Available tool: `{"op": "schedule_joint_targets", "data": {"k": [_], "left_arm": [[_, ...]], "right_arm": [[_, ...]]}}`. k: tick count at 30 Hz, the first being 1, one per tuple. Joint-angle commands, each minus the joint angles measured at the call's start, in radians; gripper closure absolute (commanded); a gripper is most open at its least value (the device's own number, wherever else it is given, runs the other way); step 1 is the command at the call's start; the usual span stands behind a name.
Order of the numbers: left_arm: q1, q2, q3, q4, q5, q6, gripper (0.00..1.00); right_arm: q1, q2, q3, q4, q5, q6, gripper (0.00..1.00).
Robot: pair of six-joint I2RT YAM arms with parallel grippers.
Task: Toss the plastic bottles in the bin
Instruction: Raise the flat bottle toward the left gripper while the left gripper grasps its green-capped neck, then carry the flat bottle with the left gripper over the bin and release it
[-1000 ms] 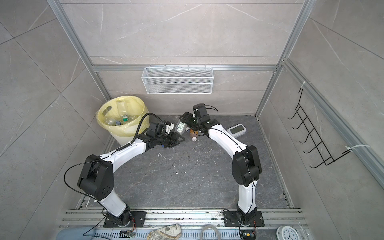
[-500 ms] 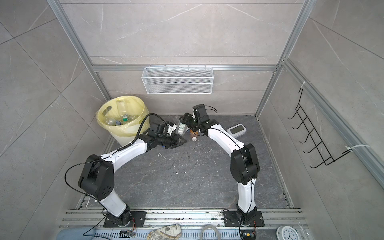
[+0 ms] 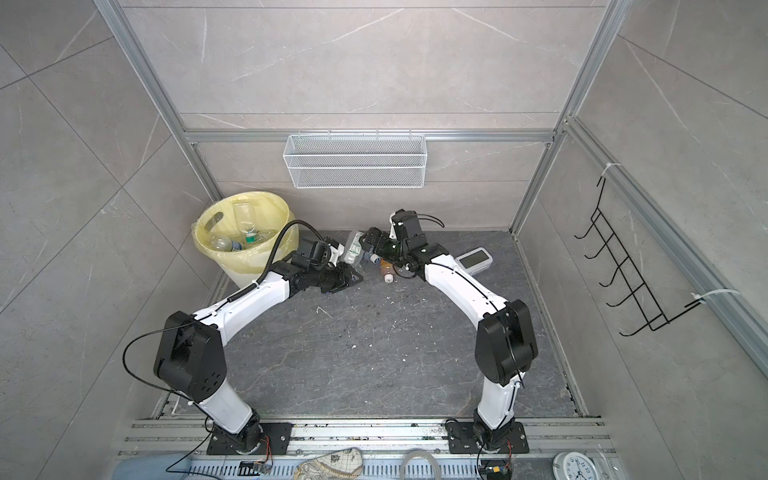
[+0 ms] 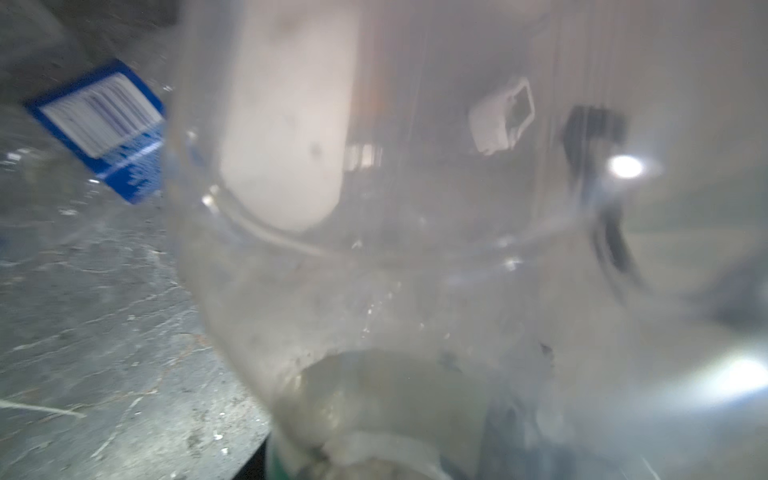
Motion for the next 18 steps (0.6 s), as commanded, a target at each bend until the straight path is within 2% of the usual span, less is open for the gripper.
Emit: {"op": "schedule_joint_targets", "data": {"k": [1,4,7,13,16,18], "left_arm": [[0.017,-0.082,0.088,-0.112,-0.15,0.102,0.86],[0.032,-0.104,0.188,-0.215,-0.22,0.149,0.89],[0.041,-0.124,0.317,-0.325,-0.312,0.197,0.88],[0.088,-0.131,0.664,-0.536,-0.506,0.292,0.86],[0.105,-0.129,0.836,-0.594,-0.633,0.341,0.85],[0.132,-0.134,0.888,-0.597,-0.68,0.354,0.85]], "right_arm": [[0.002,-0.082,-0.021,0.008,0.007,-0.072,0.01],[0.004,-0.124,-0.019,0.015,-0.008,-0.119,0.01],[0.023,-0.146,-0.01,0.037,-0.032,-0.16,0.01],[0.136,-0.147,0.08,0.011,0.005,-0.303,0.01],[0.169,-0.148,0.089,0.03,0.007,-0.323,0.01],[0.175,-0.132,0.105,0.02,0.002,-0.32,0.01]]}}
